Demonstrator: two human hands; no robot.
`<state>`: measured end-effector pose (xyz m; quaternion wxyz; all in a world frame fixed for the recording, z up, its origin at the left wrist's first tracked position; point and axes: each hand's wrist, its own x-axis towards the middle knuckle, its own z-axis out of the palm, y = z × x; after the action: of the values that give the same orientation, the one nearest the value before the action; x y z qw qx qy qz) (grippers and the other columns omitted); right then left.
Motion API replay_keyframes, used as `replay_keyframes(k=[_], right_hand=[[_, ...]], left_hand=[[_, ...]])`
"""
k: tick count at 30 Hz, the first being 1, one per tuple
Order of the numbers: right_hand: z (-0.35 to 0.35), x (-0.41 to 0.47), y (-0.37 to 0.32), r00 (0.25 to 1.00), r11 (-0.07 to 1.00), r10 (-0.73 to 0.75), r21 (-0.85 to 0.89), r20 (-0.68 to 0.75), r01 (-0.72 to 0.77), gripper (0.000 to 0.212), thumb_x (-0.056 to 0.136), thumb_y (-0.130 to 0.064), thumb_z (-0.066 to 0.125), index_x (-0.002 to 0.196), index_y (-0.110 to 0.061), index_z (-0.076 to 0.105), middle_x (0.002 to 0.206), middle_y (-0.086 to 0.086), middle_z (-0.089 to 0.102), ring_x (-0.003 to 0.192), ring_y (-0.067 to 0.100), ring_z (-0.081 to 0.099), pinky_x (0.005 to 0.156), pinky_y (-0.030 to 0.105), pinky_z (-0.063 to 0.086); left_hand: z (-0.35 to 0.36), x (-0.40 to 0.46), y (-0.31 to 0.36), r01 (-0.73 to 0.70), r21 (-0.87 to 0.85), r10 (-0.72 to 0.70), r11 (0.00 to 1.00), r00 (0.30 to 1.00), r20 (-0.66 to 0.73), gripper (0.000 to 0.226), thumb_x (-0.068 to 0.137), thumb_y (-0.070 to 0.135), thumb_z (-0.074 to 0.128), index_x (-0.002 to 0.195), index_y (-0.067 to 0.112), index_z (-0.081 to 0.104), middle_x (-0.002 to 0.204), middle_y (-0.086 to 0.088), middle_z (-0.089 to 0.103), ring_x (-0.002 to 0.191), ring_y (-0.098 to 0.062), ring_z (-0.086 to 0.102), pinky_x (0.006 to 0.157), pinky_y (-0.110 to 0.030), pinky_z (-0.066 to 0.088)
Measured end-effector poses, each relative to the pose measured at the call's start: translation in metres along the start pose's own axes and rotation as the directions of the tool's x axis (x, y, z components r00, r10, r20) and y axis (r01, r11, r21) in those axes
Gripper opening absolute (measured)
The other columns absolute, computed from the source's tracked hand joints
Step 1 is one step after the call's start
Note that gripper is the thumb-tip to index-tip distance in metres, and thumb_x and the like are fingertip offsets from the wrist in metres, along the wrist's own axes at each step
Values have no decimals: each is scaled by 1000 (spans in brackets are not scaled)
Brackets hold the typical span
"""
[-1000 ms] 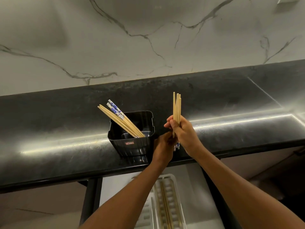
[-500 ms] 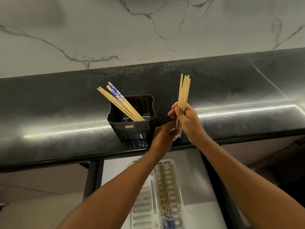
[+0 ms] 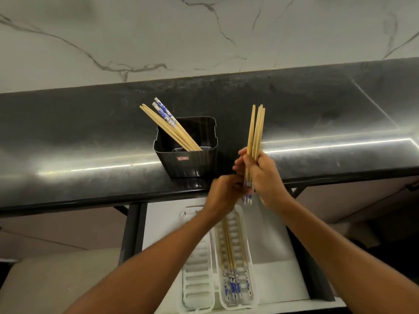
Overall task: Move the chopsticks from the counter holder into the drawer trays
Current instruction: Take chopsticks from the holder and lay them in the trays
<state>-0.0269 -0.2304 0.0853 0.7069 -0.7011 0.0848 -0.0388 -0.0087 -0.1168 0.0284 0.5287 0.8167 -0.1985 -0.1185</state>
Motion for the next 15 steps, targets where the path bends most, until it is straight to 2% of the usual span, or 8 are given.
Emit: replay_keyframes(k=[2, 5, 7, 9, 13, 15], right_hand=[[6, -23, 15, 998, 998, 62, -2, -1, -62, 20, 100, -12, 40, 110, -14, 56, 90, 8, 64, 87, 16, 66, 76, 26, 56], [17, -57, 42, 982, 982, 189, -28, 2, -189, 20, 100, -12, 39, 111, -16, 56, 93, 8, 64, 87, 15, 64, 73, 26, 55], [24, -73, 63, 958, 957, 288, -24, -8, -288, 20, 100, -13, 40, 111, -16, 56, 95, 8, 65, 89, 17, 65, 73, 27, 56], [30, -84, 85, 929, 929, 367, -42, -38, -368, 19, 100, -14, 41, 111, -16, 56, 97, 10, 67, 92, 22, 67, 80, 36, 58], [40, -96, 122, 859, 860, 497, -64, -121, -507, 18, 100, -12, 41, 105, -12, 59, 94, 14, 67, 87, 25, 67, 81, 39, 57], [45, -99, 136, 833, 832, 534, -87, -141, -548, 17, 99, -11, 43, 100, -9, 60, 93, 15, 68, 87, 28, 68, 82, 43, 58]], left_hand=[[11, -28, -11, 92, 5, -92, 996, 996, -3, 14, 85, 11, 68, 97, 6, 72, 92, -6, 74, 76, -4, 67, 75, -21, 57], [28, -71, -30, 191, 10, -192, 981, 981, 40, 12, 88, 15, 66, 98, 10, 70, 90, -1, 74, 73, 0, 67, 73, -19, 57], [36, -94, -39, 296, -4, -295, 955, 952, 82, 11, 89, 14, 64, 97, 11, 70, 85, 3, 72, 73, -4, 68, 71, -21, 58], [41, -111, -48, 388, 31, -389, 921, 914, 111, 10, 89, 15, 64, 95, 12, 71, 78, 3, 70, 69, -14, 69, 68, -25, 59], [49, -133, -58, 527, 119, -540, 841, 829, 147, 7, 83, 21, 67, 77, 20, 69, 70, -2, 69, 66, -22, 67, 74, -38, 59], [53, -140, -61, 583, 147, -600, 799, 789, 135, 17, 81, 20, 66, 65, 25, 61, 62, 1, 63, 62, -21, 63, 73, -39, 59]])
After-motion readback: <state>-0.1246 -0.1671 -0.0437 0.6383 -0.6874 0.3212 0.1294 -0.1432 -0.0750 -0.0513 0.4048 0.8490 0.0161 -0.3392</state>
